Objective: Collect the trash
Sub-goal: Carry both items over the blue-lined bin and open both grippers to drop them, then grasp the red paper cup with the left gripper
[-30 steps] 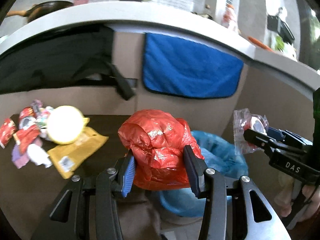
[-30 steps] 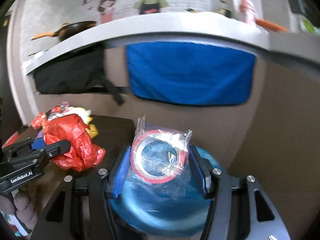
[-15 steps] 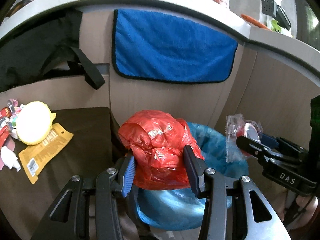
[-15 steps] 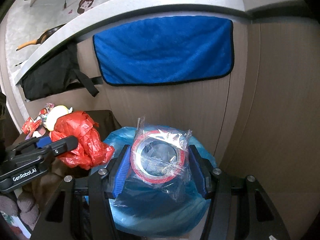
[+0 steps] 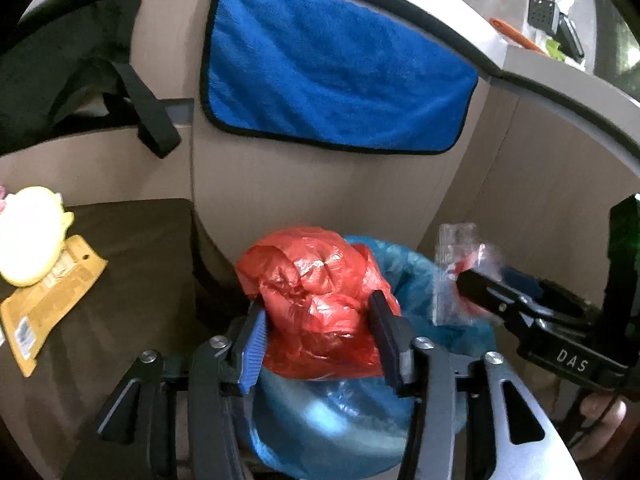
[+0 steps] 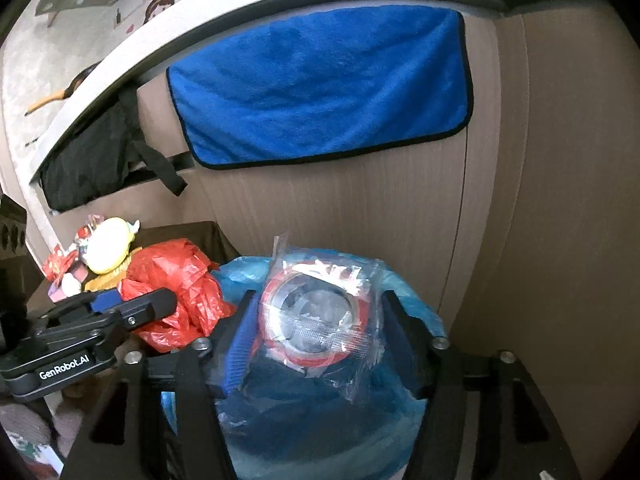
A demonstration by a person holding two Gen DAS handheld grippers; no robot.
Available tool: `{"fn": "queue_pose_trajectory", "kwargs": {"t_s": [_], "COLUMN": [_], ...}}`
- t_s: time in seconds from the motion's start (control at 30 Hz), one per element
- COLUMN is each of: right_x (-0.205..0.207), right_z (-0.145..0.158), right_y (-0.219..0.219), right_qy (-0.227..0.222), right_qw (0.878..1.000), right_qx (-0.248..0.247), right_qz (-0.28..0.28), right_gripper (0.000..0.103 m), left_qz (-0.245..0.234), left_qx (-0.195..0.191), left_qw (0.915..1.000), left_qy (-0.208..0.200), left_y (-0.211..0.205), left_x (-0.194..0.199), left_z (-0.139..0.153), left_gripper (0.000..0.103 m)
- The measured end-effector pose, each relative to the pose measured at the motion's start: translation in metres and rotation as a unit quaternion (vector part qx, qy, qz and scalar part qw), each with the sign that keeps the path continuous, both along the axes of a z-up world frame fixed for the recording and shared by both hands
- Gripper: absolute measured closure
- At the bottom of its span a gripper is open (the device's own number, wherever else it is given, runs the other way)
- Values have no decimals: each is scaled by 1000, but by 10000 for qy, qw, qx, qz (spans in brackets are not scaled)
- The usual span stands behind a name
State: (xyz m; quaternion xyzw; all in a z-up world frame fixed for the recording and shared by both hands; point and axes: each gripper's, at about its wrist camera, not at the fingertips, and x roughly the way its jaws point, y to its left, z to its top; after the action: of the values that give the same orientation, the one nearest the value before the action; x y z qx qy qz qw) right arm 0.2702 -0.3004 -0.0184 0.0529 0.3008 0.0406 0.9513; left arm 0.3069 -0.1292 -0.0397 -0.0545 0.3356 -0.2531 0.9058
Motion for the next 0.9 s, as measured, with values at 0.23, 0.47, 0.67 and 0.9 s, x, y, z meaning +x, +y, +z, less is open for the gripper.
{"fn": "queue_pose_trajectory", "kwargs": {"t_s": [0.23,0.47,0.67,0.9], "right_x": [-6,-15,-22,-26], "right_z": [-1,0,5,21], "right_y": [-4,3,15,52], "right_qy": [-58,9,-6,-67], "right_qw": [9999,9999,9998,9993], "right_qx": [42,-44,-158,-319], "right_qz": [-110,-157,-106,195], "right_gripper": [32,32,32,32], "left_qz": [-32,307,714,1276], "left_qx": [-430,-435,-432,-425], "left_qw": [9982,9971,9953,9905], "left_qy": [423,541,484,276], "left_y": [21,48,86,144], "left_x": [11,5,-4,-21], "left_z": [-6,-9,-3,6], "left_gripper": [26,26,26,26]}}
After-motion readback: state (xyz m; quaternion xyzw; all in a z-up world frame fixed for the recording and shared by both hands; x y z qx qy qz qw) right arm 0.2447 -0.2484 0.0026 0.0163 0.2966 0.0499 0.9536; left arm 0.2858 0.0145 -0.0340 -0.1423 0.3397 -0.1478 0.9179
